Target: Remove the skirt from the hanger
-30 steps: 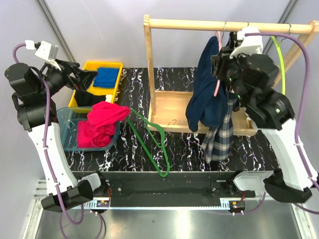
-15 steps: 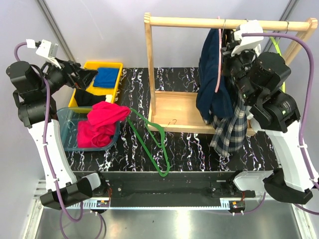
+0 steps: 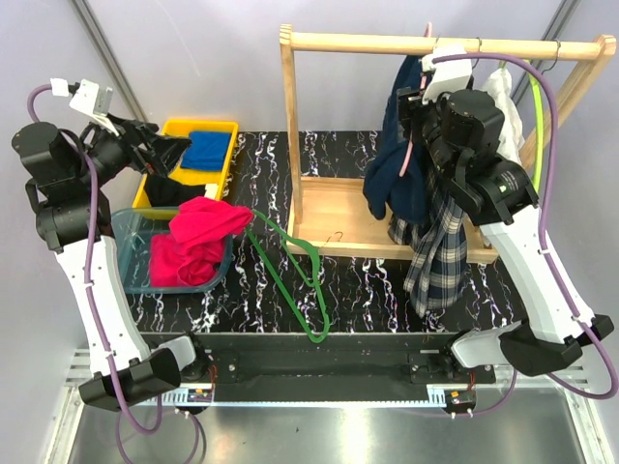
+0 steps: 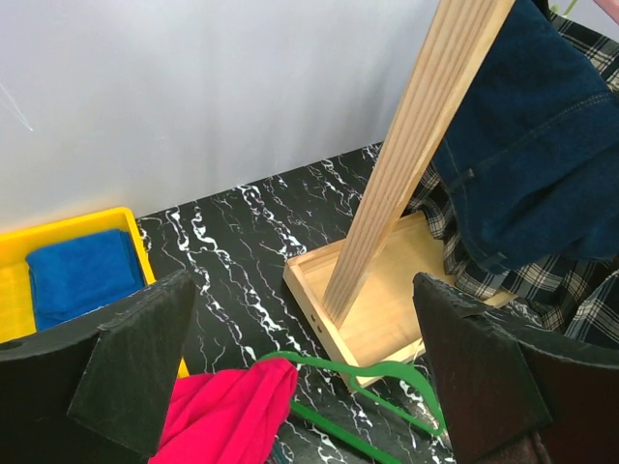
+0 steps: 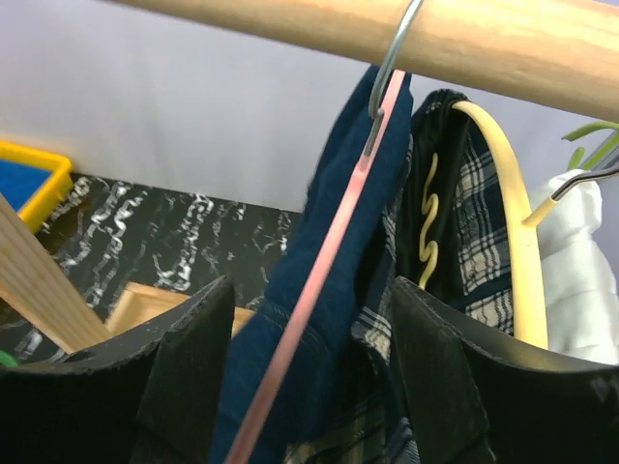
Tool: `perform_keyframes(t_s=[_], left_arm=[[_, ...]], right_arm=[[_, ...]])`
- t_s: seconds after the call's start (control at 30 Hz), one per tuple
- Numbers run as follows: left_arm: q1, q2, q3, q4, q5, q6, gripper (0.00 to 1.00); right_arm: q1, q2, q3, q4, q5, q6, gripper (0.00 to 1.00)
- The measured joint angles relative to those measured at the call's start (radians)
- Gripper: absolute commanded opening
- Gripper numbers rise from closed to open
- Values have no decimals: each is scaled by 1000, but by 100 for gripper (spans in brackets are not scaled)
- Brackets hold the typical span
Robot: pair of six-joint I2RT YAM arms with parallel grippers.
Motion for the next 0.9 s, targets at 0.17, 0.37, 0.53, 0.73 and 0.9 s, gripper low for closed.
perform_keyframes(t_s=[0.17,0.37,0.53,0.73,0.9], left_arm=[[0,-4,-5,1,7,0,99],[0,-6,-13,1,9,1,99],[0,-8,-13,1,8,1,99],[0,-17,-13,1,8,5,99],[0,-19,-13,1,9,5,99]], right_arm=[[0,11,49,-8,3,64,66],[-19,37,71,35,11,62,62],[-106,99,60,61,-6,90,62],[-155,116,22,69,-45,140,15],[-160,113,18,79,-79,153,0]])
